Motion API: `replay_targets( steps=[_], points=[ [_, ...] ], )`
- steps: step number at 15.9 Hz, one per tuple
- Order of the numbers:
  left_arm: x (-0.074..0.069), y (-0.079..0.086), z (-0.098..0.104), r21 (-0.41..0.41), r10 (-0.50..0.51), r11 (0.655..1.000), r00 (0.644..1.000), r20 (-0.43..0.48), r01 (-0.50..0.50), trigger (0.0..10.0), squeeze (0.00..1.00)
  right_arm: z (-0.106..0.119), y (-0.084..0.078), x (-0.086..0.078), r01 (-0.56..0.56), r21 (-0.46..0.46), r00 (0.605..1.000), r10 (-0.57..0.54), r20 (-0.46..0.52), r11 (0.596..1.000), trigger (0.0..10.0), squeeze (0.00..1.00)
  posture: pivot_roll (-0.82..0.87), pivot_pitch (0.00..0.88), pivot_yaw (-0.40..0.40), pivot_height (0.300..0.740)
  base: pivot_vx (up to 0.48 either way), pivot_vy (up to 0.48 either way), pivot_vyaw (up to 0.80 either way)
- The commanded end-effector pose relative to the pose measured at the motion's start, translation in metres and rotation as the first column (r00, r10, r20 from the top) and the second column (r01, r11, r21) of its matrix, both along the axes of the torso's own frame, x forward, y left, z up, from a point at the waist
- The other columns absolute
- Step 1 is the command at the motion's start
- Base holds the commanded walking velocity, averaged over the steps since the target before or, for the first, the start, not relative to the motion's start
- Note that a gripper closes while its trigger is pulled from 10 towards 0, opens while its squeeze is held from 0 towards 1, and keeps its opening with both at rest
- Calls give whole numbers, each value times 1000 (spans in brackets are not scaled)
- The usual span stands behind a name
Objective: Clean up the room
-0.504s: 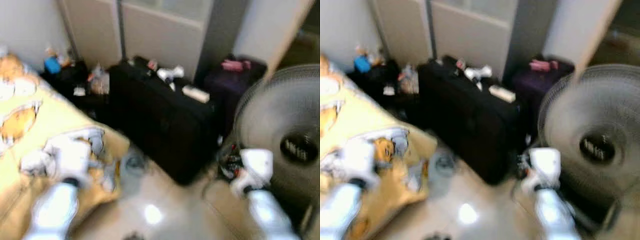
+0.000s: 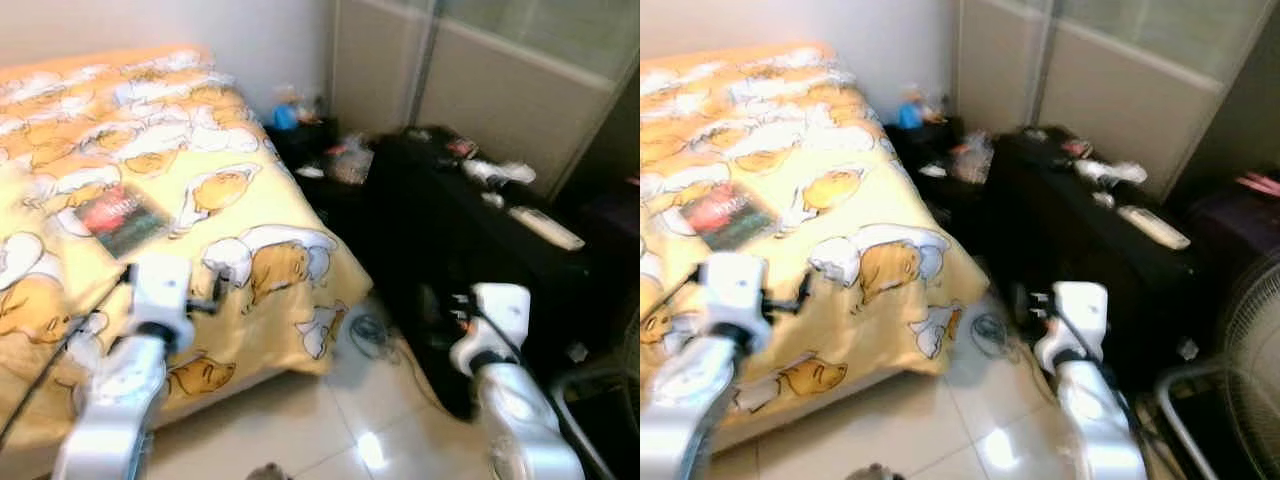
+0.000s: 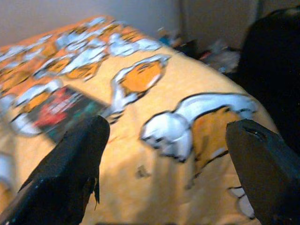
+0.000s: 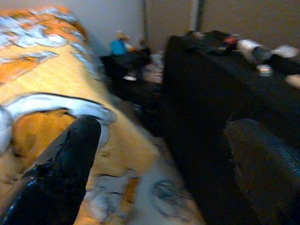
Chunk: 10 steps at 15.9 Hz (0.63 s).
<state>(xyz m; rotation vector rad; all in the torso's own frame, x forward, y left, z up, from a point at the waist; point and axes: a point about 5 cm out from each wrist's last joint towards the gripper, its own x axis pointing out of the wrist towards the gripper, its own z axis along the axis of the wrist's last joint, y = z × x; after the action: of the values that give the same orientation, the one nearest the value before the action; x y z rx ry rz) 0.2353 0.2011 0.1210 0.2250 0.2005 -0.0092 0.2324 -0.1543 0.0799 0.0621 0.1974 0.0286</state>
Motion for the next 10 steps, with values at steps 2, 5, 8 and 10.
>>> replay_targets(
  steps=[2, 5, 8, 10],
  points=[
    [-4, -7, -4, -6, -21, 1000, 1000, -15, 21, 10000, 0, 0, -9, -3, 19, -45, 1000, -20, -23, 999, 10000, 4, -33, 0, 7, 740, 0, 322, 0],
    [-6, -14, -8, -26, -38, 999, 999, -39, 37, 10000, 0, 4, -9, -4, -31, 15, 999, 30, 12, 999, 10000, 0, -22, 0, -3, 740, 0, 324, 0],
    [-4, -8, -4, -9, -28, 1000, 999, -28, 27, 10000, 0, -1, -3, -5, -40, 36, 998, 42, -38, 999, 10000, 0, -16, 0, 4, 740, 0, 312, 0],
    [-4, -7, -4, -5, -26, 1000, 999, -30, 26, 10000, 0, 1, -3, -3, -33, 35, 999, 34, -38, 999, 10000, 0, -8, 0, -1, 740, 0, 292, 0]
  ],
)
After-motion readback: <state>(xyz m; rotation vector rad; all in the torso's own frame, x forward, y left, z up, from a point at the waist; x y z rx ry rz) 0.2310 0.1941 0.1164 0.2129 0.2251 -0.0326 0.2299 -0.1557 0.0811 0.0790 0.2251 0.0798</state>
